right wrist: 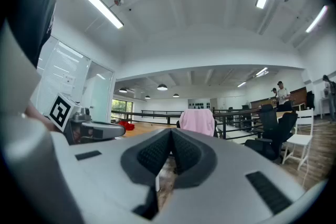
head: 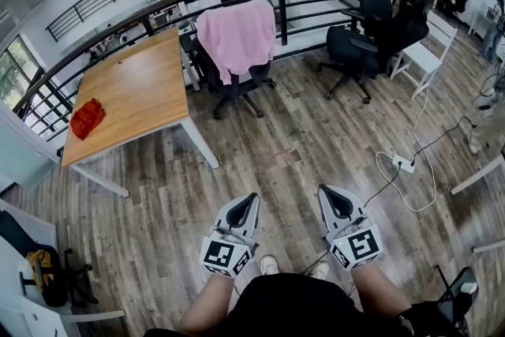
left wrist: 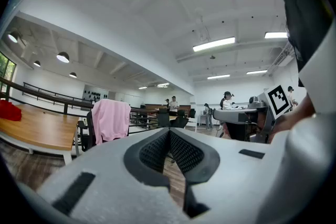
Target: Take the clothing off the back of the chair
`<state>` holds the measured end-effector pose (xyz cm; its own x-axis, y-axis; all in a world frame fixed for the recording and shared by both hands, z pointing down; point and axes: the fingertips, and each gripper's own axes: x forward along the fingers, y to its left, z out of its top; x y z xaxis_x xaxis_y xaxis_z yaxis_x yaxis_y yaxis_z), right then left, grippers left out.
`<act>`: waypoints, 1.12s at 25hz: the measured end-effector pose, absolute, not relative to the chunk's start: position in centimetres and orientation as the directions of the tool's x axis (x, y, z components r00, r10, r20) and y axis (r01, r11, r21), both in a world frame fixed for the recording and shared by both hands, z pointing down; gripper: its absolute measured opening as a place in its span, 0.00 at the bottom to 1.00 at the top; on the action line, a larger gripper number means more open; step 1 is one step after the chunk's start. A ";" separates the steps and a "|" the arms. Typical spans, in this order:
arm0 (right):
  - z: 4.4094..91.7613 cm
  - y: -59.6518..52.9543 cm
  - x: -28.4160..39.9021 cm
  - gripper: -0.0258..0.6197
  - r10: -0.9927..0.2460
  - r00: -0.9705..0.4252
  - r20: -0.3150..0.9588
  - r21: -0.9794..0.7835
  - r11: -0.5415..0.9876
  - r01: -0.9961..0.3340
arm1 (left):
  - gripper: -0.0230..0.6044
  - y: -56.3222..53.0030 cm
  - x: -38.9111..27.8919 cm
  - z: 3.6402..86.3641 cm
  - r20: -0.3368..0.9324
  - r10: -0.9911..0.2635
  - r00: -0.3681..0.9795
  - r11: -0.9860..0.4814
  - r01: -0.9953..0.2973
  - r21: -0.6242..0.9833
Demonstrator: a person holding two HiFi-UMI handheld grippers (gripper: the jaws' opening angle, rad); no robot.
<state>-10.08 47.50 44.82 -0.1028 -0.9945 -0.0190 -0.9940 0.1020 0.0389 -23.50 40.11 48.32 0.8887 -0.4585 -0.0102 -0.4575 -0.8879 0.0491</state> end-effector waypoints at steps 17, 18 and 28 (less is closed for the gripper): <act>47.9 42.2 -14.5 0.04 -0.993 -0.073 0.091 0.017 0.075 -0.997 | 0.06 35.5 -28.6 51.3 0.016 -0.424 0.906 -0.900 -0.423 0.108; 47.9 41.9 -14.8 0.04 -0.993 -0.073 0.092 0.016 0.075 -0.997 | 0.06 35.2 -28.9 51.4 0.018 -0.420 0.907 -0.901 -0.419 0.108; 49.5 38.2 -15.8 0.04 -0.987 -0.079 0.141 0.004 0.080 -0.997 | 0.06 31.2 -30.0 52.7 0.034 -0.428 0.903 -0.896 -0.429 0.113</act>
